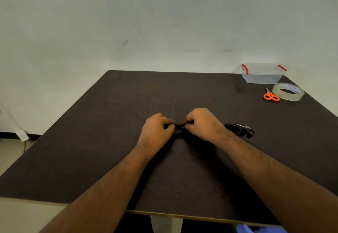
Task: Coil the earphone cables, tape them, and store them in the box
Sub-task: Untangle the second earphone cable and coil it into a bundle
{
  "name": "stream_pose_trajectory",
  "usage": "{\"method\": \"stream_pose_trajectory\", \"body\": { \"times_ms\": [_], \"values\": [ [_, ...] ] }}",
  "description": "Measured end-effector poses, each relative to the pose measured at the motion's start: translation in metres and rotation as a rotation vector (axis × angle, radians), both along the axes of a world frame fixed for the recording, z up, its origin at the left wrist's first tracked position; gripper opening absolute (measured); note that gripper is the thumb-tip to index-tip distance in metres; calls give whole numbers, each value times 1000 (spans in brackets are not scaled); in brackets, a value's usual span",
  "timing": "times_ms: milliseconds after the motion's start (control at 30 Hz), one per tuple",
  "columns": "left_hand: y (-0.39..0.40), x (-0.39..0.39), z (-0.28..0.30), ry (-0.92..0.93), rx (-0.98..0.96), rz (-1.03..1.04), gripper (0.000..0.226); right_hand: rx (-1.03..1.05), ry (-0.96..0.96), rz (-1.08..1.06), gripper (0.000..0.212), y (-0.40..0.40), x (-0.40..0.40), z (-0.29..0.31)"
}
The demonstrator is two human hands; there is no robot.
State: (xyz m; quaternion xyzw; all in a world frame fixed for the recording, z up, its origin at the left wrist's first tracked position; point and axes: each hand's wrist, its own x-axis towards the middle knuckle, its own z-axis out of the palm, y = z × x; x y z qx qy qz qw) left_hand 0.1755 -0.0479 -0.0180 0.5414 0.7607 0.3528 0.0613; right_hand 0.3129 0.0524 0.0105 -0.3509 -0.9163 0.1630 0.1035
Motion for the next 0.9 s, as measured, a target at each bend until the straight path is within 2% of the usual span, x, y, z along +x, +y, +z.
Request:
{"method": "stream_pose_trajectory", "body": {
  "times_ms": [133, 333, 533, 900],
  "values": [
    [0, -1, -1, -22, 13, -14, 22, -45, 194, -26, 32, -3, -1, -13],
    [-1, 1, -1, -15, 30, -6, 22, -15, 370, -74, 23, -14, -3, -31],
    [-2, 3, -2, 2, 41, 6, 23, 91, 359, -13, 21, -16, -6, -34],
    [0, 0, -6, 48, 10, 25, 27, 146, 307, -29, 24, -14, -7, -44]
  ]
}}
